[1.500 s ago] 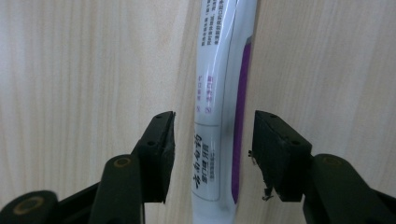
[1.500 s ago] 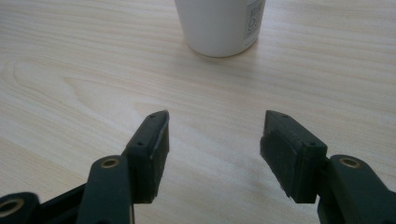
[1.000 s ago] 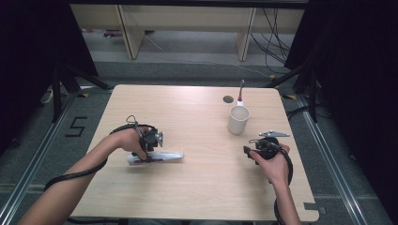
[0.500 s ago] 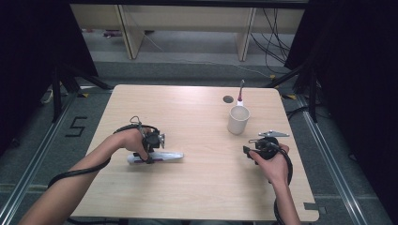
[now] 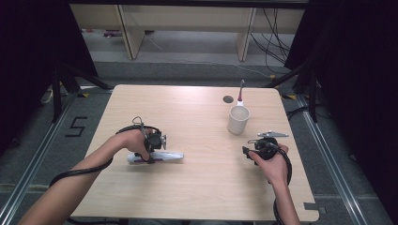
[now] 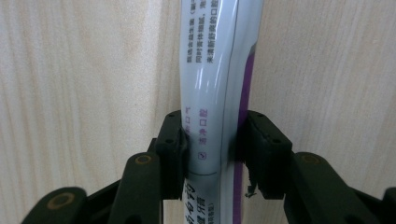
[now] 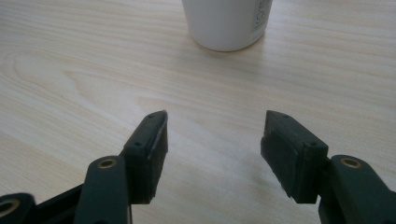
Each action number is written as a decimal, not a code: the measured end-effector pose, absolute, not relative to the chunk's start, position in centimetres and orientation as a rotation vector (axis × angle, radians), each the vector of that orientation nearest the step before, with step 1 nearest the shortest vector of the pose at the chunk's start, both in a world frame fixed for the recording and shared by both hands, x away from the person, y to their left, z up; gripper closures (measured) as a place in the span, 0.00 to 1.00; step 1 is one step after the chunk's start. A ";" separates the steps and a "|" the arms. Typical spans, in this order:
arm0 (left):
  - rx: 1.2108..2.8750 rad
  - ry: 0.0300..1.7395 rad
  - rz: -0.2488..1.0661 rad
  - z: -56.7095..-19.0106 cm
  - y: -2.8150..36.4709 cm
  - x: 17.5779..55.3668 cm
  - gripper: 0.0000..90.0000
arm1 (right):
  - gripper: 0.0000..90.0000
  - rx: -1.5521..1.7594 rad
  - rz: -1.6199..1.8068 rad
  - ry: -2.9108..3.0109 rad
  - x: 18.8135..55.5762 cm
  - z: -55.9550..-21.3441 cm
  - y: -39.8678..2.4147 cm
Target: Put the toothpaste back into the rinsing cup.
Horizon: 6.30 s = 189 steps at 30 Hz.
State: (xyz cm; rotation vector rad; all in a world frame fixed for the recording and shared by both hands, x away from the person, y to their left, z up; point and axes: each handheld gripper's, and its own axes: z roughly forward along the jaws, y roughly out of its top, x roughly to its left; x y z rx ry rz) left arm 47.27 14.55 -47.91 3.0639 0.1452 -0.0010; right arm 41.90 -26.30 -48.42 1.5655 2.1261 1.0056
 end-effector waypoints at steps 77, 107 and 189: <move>1.703 0.639 0.498 -46.3 15.7 41.9 0.84 | 0.45 1.375 1.157 2.023 41.5 -48.1 -24.4; 1.600 0.603 0.570 -46.6 11.9 42.0 0.84 | 0.51 1.120 1.471 1.983 40.8 -43.6 -18.3; 1.761 0.534 0.590 -45.8 7.1 41.2 0.52 | 0.86 0.952 1.524 1.926 41.1 -39.4 -11.7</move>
